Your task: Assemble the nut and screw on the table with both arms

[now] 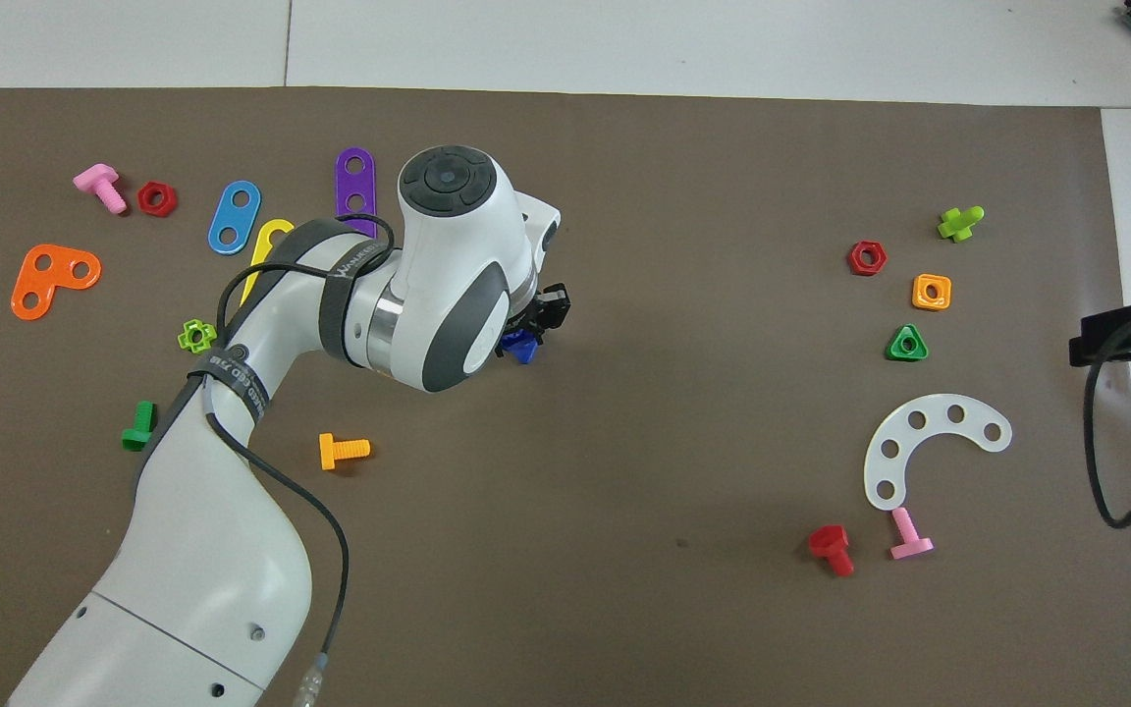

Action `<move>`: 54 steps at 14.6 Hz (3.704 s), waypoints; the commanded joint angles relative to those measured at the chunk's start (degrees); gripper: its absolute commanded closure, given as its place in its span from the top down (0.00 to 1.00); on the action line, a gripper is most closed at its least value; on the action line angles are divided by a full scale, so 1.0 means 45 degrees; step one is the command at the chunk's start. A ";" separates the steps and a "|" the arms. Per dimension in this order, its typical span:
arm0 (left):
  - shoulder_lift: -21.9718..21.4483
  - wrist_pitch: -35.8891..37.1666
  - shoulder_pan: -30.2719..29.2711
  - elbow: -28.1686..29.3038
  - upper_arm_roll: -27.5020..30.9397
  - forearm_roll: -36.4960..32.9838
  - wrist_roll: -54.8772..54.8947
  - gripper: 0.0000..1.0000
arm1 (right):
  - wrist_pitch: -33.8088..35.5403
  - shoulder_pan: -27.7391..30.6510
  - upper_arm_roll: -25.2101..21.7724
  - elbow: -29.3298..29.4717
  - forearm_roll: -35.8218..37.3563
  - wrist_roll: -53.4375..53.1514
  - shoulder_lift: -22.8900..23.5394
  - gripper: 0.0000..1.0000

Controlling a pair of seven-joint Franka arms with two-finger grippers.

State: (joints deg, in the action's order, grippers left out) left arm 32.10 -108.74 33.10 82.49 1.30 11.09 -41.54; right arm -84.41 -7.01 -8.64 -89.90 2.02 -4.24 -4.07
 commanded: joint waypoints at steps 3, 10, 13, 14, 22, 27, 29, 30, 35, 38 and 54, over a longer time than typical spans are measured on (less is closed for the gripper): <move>0.0092 0.0084 0.0064 -0.0208 0.0024 0.0309 -0.0339 0.11 | -0.0012 0.0229 0.0162 -0.0139 -0.0214 0.0298 -0.0169 1.00; -0.0161 -0.0776 0.0202 0.1120 0.0063 0.0094 -0.0358 0.09 | -0.0012 0.0210 0.0162 -0.0139 -0.0214 0.0298 -0.0188 1.00; -0.0240 -0.1028 0.0299 0.1354 0.0083 0.0036 -0.0378 0.08 | -0.0012 0.0210 0.0162 -0.0139 -0.0214 0.0298 -0.0169 1.00; -0.0278 -0.1436 0.0358 0.1587 0.0102 0.0036 -0.0416 0.08 | -0.0012 0.0229 0.0162 -0.0139 -0.0214 0.0298 -0.0169 1.00; -0.0592 -0.2500 0.0418 0.2064 0.0103 -0.0804 -0.0358 1.00 | -0.0012 0.0210 0.0162 -0.0139 -0.0214 0.0298 -0.0169 1.00; -0.1037 -0.0406 -0.1919 -0.0402 0.0142 -0.0863 0.0301 1.00 | -0.0012 0.0210 0.0162 -0.0139 -0.0214 0.0298 -0.0169 1.00; -0.2032 -0.0095 -0.3326 -0.0208 0.0103 -0.0824 0.2560 1.00 | -0.0012 0.0210 0.0162 -0.0139 -0.0214 0.0298 -0.0188 1.00; -0.2288 0.0468 -0.4107 -0.0168 0.0141 -0.0843 0.3712 1.00 | -0.0012 0.0229 0.0162 -0.0139 -0.0214 0.0298 -0.0169 1.00; -0.3829 0.1527 -0.7022 0.0610 0.0161 -0.1992 0.9245 1.00 | -0.0012 0.0229 0.0162 -0.0139 -0.0214 0.0298 -0.0188 1.00; -0.5487 0.2034 -0.6967 0.1897 0.0200 -0.3575 0.9797 1.00 | -0.0012 0.0210 0.0162 -0.0139 -0.0214 0.0298 -0.0188 1.00; -0.6959 0.3129 -0.6243 0.1902 0.0005 -0.2269 0.9368 1.00 | -0.0012 0.0210 0.0162 -0.0139 -0.0214 0.0298 -0.0188 1.00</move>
State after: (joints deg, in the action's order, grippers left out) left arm 1.47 -94.67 4.53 90.32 0.64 0.01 0.89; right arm -84.41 -7.01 -8.64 -89.90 2.02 -4.24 -4.07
